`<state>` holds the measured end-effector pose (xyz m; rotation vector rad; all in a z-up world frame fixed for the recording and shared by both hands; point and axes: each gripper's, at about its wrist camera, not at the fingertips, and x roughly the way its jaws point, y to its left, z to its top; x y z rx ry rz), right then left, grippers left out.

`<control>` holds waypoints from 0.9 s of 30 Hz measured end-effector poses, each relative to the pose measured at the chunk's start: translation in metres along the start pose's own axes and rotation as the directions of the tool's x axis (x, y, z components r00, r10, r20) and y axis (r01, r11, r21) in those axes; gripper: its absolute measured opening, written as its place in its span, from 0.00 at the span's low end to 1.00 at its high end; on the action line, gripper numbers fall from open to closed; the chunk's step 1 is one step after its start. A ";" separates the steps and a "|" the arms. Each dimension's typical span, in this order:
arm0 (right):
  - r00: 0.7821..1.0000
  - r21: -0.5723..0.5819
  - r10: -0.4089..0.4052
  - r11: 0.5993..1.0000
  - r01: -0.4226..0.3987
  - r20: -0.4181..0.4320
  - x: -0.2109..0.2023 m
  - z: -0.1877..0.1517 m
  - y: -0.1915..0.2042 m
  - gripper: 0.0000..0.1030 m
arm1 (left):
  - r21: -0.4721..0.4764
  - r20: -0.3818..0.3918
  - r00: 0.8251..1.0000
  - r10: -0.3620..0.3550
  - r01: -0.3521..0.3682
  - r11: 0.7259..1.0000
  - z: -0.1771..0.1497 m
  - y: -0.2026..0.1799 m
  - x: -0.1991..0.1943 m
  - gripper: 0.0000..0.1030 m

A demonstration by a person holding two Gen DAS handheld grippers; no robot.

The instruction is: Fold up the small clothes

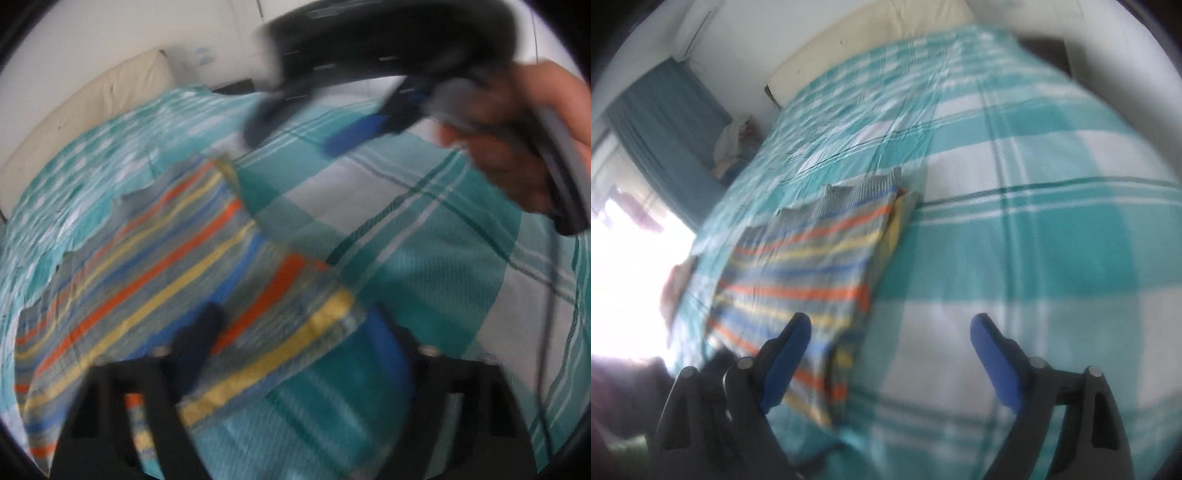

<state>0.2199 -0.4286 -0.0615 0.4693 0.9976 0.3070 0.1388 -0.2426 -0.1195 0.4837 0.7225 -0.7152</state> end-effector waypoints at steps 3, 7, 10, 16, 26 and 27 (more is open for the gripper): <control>0.996 0.077 0.074 0.995 -0.070 -0.048 0.044 0.035 -0.010 0.79 | -0.059 0.011 1.000 -0.007 0.007 0.998 0.003 0.009 0.002 0.16; 0.992 0.133 0.102 0.987 -0.092 -0.076 0.087 0.062 -0.009 0.18 | -0.195 0.093 0.992 -0.084 0.101 0.976 -0.004 0.034 -0.016 0.11; 0.995 0.069 0.086 0.994 -0.082 -0.055 0.085 0.071 0.022 0.09 | -0.296 0.161 0.984 -0.073 0.119 0.948 -0.015 0.061 -0.047 0.10; 0.983 -0.092 0.183 0.978 -0.185 -0.033 0.087 0.089 0.139 0.09 | -0.548 0.230 0.973 -0.012 0.140 0.824 -0.064 0.144 -0.119 0.09; 0.978 -0.308 0.122 0.936 -0.170 -0.167 0.229 0.061 0.310 0.10 | -0.813 0.073 0.995 0.066 0.021 0.582 -0.165 0.241 -0.139 0.10; 0.977 -0.308 0.120 0.936 -0.171 -0.178 0.243 0.056 0.314 0.10 | -0.829 0.049 0.997 0.063 0.005 0.560 -0.174 0.245 -0.136 0.14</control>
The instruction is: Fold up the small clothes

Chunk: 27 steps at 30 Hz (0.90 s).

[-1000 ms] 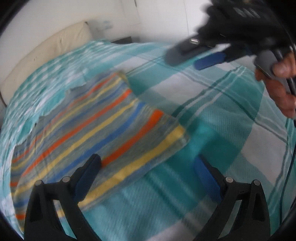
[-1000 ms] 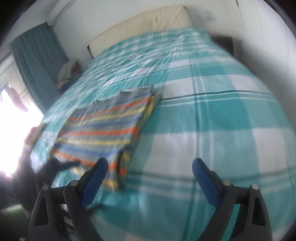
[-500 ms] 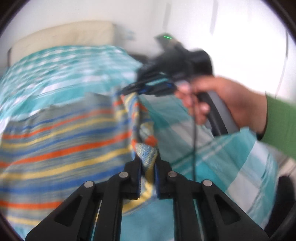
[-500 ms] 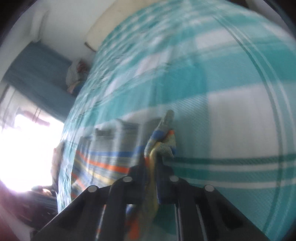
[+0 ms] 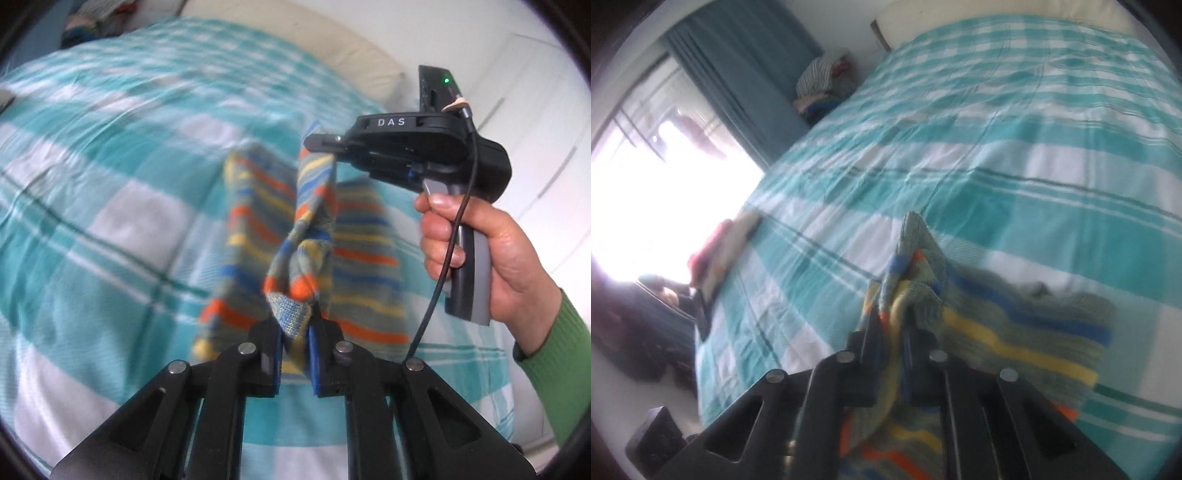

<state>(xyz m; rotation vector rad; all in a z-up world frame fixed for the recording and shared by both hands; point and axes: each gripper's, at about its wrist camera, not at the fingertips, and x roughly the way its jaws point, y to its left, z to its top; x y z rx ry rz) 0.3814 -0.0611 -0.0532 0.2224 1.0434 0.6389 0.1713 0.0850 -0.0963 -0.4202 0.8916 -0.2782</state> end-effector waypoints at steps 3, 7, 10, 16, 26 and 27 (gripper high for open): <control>0.997 0.038 0.070 0.997 -0.070 -0.011 0.026 -0.005 -0.001 0.30 | -0.069 -0.031 0.998 0.054 -0.056 0.996 -0.003 0.023 -0.001 0.52; 0.984 0.065 0.144 0.986 -0.151 0.109 -0.002 -0.022 -0.003 0.43 | -0.103 0.035 0.999 0.035 -0.031 0.994 -0.009 0.042 -0.023 0.75; 0.991 -0.024 0.062 0.998 -0.059 0.122 -0.040 -0.042 0.003 0.43 | -0.077 0.039 0.999 0.015 -0.012 0.997 0.000 0.039 -0.021 0.77; 1.000 -0.160 0.014 0.987 -0.013 0.004 -0.075 -0.141 0.023 0.43 | -0.011 -0.022 0.974 0.227 -0.227 0.974 0.009 0.036 0.009 0.67; 0.907 -0.254 -0.391 0.872 0.419 0.157 -0.112 -0.235 0.068 0.77 | 0.022 0.067 0.953 0.295 -0.297 0.955 0.014 0.038 -0.038 0.83; 0.881 -0.253 -0.437 0.845 0.471 0.181 -0.116 -0.237 0.073 0.78 | 0.027 0.071 0.954 0.291 -0.293 0.956 0.015 0.035 -0.040 0.84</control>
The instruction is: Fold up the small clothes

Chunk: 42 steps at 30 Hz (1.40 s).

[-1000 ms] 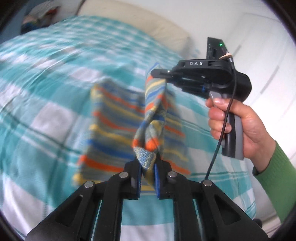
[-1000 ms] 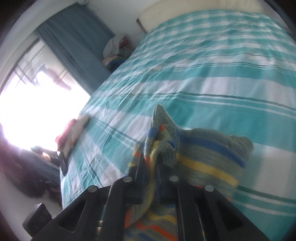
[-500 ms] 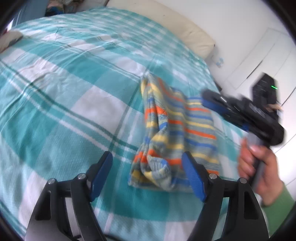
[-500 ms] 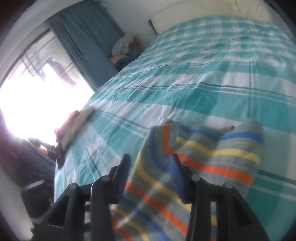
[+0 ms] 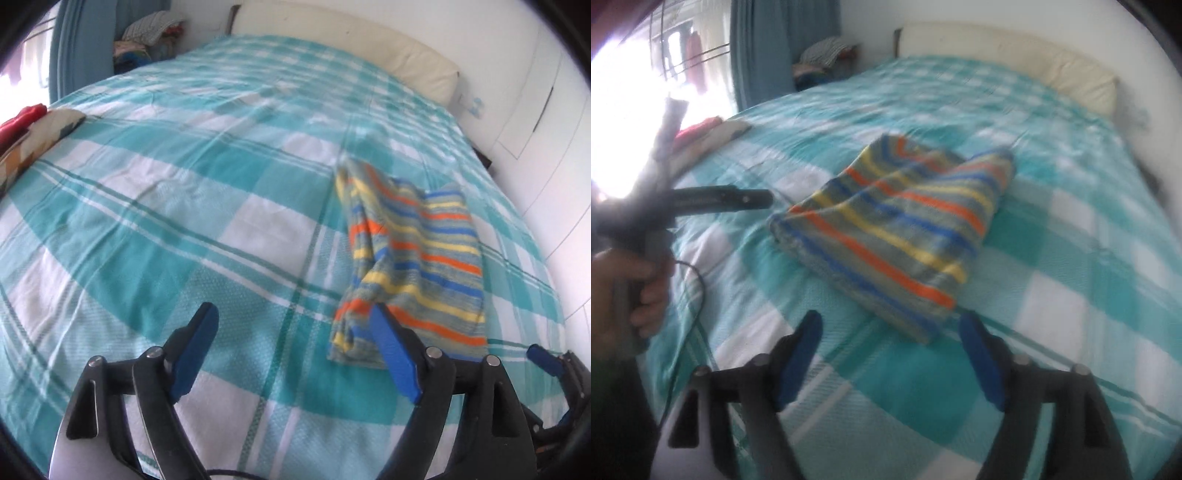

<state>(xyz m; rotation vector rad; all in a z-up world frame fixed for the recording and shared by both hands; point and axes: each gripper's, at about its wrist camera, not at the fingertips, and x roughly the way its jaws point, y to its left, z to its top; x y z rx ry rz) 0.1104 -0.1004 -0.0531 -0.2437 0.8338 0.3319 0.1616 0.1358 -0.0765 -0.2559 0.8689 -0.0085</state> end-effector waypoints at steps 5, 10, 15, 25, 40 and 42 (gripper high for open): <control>0.982 -0.003 -0.185 0.983 0.186 0.024 -0.020 0.001 0.000 0.79 | 0.037 0.001 1.000 -0.016 0.016 0.999 0.004 -0.014 -0.008 0.85; 0.976 0.014 -0.219 0.976 0.218 0.013 -0.029 -0.001 -0.004 0.79 | 0.072 -0.001 1.000 -0.003 0.003 0.997 -0.001 -0.022 -0.015 0.85; 0.971 0.017 -0.240 0.971 0.240 -0.005 -0.030 -0.007 -0.008 0.79 | 0.106 -0.011 1.000 0.011 -0.010 0.994 -0.004 -0.028 -0.017 0.85; 0.977 0.021 -0.213 0.977 0.214 -0.024 -0.019 -0.008 -0.019 0.79 | 0.182 -0.049 0.998 0.026 -0.017 0.983 0.005 -0.035 0.003 0.87; 0.884 0.596 0.454 0.680 -0.427 0.116 0.143 0.052 -0.165 0.79 | 0.092 -0.295 0.919 -0.260 0.298 0.950 0.089 -0.025 0.144 0.90; 0.862 0.583 0.489 0.665 -0.466 0.130 0.163 0.063 -0.158 0.77 | 0.089 -0.274 0.919 -0.284 0.319 0.944 0.092 -0.030 0.147 0.90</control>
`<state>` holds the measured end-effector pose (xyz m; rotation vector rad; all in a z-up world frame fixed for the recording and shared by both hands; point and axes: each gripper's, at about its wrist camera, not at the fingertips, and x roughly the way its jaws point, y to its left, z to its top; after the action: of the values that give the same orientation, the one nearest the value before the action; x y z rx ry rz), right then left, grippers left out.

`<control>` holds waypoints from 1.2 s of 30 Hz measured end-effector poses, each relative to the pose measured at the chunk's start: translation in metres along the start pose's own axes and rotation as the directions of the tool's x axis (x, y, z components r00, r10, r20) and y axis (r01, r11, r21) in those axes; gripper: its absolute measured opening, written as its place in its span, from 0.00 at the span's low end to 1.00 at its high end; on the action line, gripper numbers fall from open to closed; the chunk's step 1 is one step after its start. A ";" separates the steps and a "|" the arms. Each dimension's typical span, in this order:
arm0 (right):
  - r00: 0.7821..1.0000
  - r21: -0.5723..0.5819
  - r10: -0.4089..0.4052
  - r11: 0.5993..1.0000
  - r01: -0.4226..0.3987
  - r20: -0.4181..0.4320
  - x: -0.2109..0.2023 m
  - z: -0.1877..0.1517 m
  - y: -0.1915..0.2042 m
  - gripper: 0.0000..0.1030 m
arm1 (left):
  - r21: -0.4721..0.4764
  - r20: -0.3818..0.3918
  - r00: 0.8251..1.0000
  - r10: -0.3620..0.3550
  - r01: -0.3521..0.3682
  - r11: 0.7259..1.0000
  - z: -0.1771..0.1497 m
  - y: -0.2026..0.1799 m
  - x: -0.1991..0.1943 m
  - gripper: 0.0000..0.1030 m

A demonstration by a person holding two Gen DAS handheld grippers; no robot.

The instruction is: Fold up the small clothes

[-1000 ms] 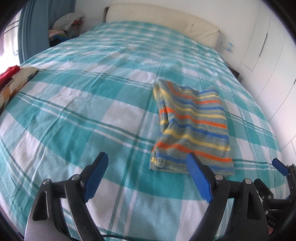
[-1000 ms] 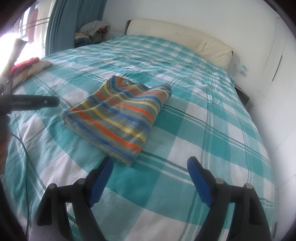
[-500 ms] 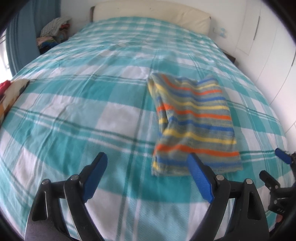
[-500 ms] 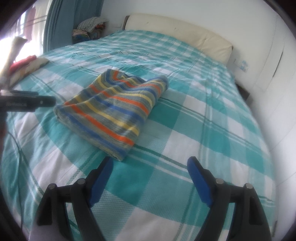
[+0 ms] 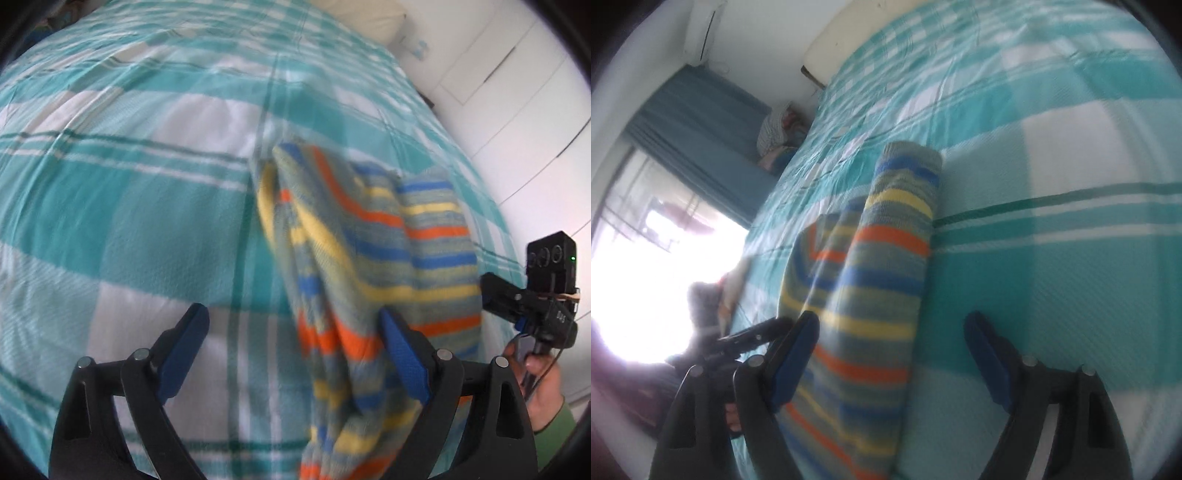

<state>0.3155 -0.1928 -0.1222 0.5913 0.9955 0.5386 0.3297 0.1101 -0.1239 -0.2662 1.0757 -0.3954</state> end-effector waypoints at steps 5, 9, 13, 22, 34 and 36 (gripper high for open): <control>0.970 -0.246 -0.239 0.943 0.223 -0.036 0.052 -0.004 0.055 0.33 | 0.102 -0.071 0.997 0.035 -0.028 0.994 0.005 -0.027 0.027 0.24; 0.945 -0.388 -0.312 0.863 0.323 0.092 0.033 -0.021 0.104 0.27 | 0.120 0.013 0.999 0.052 -0.053 0.991 0.002 -0.048 0.001 0.15; 0.946 -0.433 -0.255 0.843 0.319 0.200 -0.015 -0.025 0.138 0.26 | 0.184 0.119 0.993 0.017 -0.039 0.982 0.001 -0.085 -0.044 0.15; 0.853 -0.212 -0.467 0.832 0.513 0.231 -0.066 0.007 0.056 0.86 | 0.192 0.174 0.941 0.290 -0.321 0.928 -0.003 -0.105 -0.021 0.76; 0.784 -0.276 -0.539 0.738 0.616 0.307 -0.155 -0.094 0.091 0.95 | 0.178 0.459 0.796 0.395 -0.517 0.837 -0.081 -0.173 -0.147 0.99; 0.788 -0.303 -0.515 0.734 0.608 0.336 -0.167 -0.108 0.116 0.98 | 0.141 0.468 0.758 0.454 -0.572 0.808 -0.094 -0.182 -0.162 0.99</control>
<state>0.1294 -0.1972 0.0131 -0.0396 0.7575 0.1023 0.1451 0.0158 0.0353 0.2038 0.6182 0.0271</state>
